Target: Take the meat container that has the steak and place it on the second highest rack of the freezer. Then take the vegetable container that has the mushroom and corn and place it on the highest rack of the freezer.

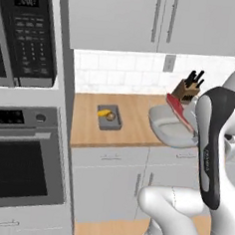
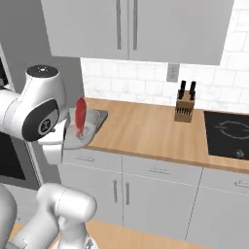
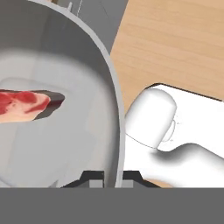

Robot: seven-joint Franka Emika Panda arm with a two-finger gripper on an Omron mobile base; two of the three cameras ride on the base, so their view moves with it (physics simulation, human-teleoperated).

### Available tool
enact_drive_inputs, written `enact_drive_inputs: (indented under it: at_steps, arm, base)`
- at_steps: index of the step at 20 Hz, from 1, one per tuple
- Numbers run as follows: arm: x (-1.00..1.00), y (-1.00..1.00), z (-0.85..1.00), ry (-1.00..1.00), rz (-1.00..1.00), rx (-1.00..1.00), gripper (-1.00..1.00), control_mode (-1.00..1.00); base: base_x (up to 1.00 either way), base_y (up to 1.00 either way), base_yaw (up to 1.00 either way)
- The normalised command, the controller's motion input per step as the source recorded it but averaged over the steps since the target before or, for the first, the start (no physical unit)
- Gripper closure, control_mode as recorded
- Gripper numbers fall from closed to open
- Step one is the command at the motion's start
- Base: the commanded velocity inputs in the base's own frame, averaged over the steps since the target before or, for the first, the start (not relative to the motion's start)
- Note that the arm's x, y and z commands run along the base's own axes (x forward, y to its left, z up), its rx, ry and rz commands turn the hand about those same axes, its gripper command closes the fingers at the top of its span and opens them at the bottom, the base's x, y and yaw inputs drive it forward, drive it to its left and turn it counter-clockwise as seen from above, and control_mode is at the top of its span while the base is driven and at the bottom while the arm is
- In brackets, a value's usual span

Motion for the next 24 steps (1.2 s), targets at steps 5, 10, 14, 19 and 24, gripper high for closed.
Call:
enact_drive_inputs:
  at_steps: [5,10,14,19,24]
  arm:
    - [0.00,0.00,0.00,0.00,0.00,0.00,1.00,1.00]
    - [0.00,0.00,0.00,0.00,0.00,0.00,1.00,1.00]
    - [0.00,0.00,0.00,0.00,0.00,0.00,1.00,1.00]
    - [0.00,0.00,0.00,0.00,0.00,0.00,1.00,1.00]
    - [0.00,0.00,0.00,0.00,0.00,0.00,1.00,1.00]
  base:
    - [-0.65,0.00,0.45]
    - [-0.52,0.03,0.60]
    - [-0.28,0.32,0.52]
    - [-0.04,0.46,0.42]
    - [0.02,0.55,0.44]
